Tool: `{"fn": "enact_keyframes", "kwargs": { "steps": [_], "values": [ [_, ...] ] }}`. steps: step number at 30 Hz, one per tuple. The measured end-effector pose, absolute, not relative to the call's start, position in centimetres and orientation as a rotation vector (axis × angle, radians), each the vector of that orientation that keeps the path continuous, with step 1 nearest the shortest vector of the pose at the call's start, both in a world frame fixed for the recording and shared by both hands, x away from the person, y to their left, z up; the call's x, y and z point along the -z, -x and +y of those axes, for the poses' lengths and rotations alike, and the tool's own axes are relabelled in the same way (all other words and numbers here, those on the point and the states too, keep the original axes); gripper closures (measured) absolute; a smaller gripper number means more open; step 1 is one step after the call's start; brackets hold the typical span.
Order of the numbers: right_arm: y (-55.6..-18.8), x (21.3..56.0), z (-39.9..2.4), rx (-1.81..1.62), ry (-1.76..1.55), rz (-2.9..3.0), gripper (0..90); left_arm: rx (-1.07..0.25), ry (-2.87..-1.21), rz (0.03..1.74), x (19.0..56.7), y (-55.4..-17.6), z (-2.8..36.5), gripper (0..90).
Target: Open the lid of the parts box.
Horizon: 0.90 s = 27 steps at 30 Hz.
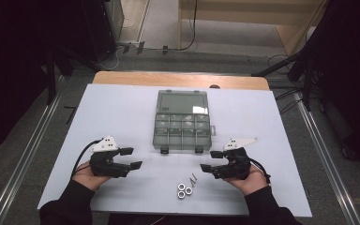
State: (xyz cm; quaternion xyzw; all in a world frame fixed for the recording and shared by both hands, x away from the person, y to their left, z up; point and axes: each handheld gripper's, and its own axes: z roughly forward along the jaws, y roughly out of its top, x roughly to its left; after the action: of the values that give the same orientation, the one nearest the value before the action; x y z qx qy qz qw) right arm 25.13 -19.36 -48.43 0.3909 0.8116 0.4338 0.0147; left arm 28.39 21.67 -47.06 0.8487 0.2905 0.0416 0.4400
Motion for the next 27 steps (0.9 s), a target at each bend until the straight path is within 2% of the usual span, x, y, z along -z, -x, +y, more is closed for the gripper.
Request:
{"fn": "enact_keyframes", "kwargs": {
  "steps": [27],
  "values": [
    [-25.1,49.1,-17.0,-1.283,-1.177,2.606,40.1,-0.125,-2.099,0.750,47.4,-27.7,22.8,32.8]
  ]
}}
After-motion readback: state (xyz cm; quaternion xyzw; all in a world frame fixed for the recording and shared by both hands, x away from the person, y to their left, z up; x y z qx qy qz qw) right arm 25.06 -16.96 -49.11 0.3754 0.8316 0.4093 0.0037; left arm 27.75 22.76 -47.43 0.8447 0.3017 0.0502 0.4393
